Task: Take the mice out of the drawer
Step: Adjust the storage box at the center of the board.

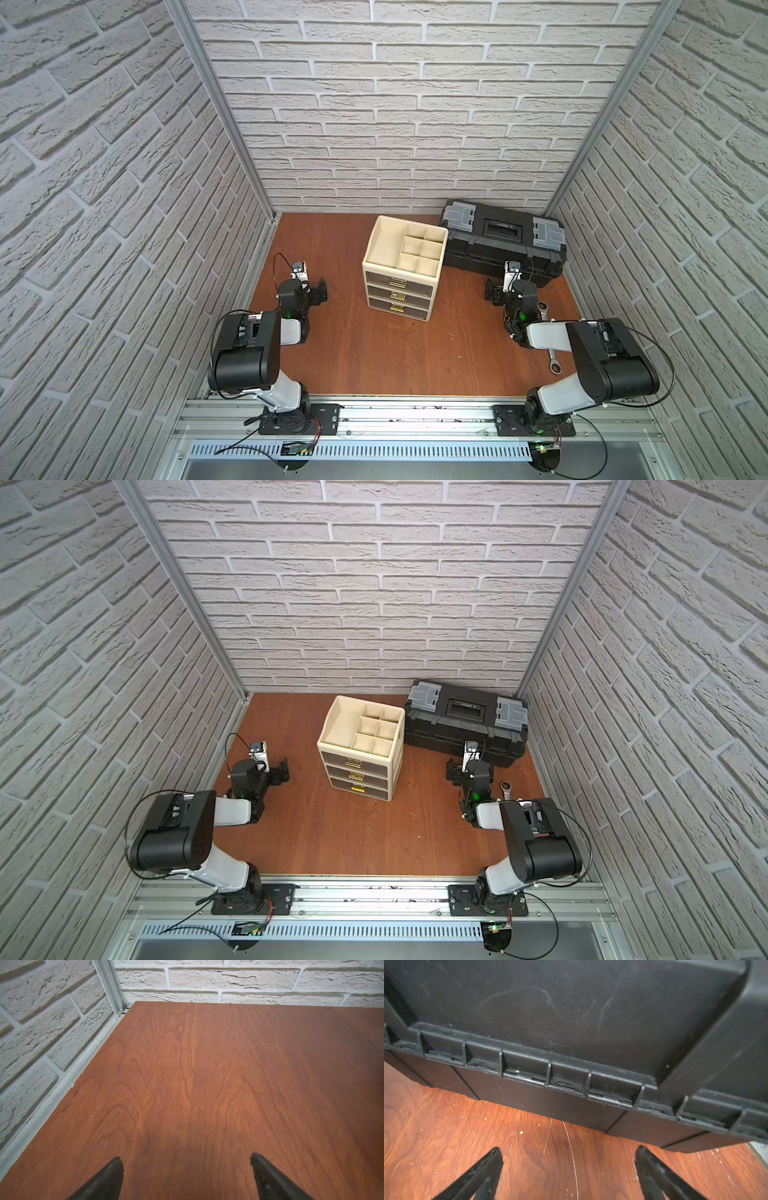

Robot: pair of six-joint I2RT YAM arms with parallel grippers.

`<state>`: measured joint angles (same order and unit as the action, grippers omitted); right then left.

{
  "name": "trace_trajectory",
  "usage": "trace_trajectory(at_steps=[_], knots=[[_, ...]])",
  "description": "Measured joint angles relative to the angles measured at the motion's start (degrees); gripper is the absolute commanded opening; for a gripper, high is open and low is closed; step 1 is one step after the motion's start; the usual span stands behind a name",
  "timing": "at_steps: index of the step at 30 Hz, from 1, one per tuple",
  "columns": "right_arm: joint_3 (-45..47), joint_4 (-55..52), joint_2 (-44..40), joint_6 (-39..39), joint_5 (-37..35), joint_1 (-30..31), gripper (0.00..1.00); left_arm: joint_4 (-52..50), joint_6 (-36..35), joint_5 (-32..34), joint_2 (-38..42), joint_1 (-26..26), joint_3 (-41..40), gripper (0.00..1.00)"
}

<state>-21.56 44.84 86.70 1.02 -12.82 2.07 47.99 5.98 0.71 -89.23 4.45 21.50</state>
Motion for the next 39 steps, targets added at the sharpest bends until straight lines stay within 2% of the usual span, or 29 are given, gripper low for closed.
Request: trace_trajectory(at_steps=[21,24,28,34,39], knots=[[0.00,0.00,0.00,0.00,0.00,0.00,1.00,0.00,0.04,-0.79,0.00,0.68,0.00,0.98],[0.00,0.02,0.00,0.00,-0.02,0.00,1.00,-0.22,-0.02,1.79,0.17,-0.44,0.00,0.98],[-0.28,-2.49,-1.68,0.00,-0.72,0.02,1.00,-11.26,-0.87,7.72,5.25,-4.17,4.15,0.98],[-11.02,-22.47,-14.21,1.64,2.38,0.02,1.00,-26.43,-1.88,16.17,15.78,-13.03,17.16,0.98],[-19.17,-35.56,-24.72,7.45,6.54,1.55,1.00,-39.43,0.13,17.77,21.49,-19.85,26.84,0.98]])
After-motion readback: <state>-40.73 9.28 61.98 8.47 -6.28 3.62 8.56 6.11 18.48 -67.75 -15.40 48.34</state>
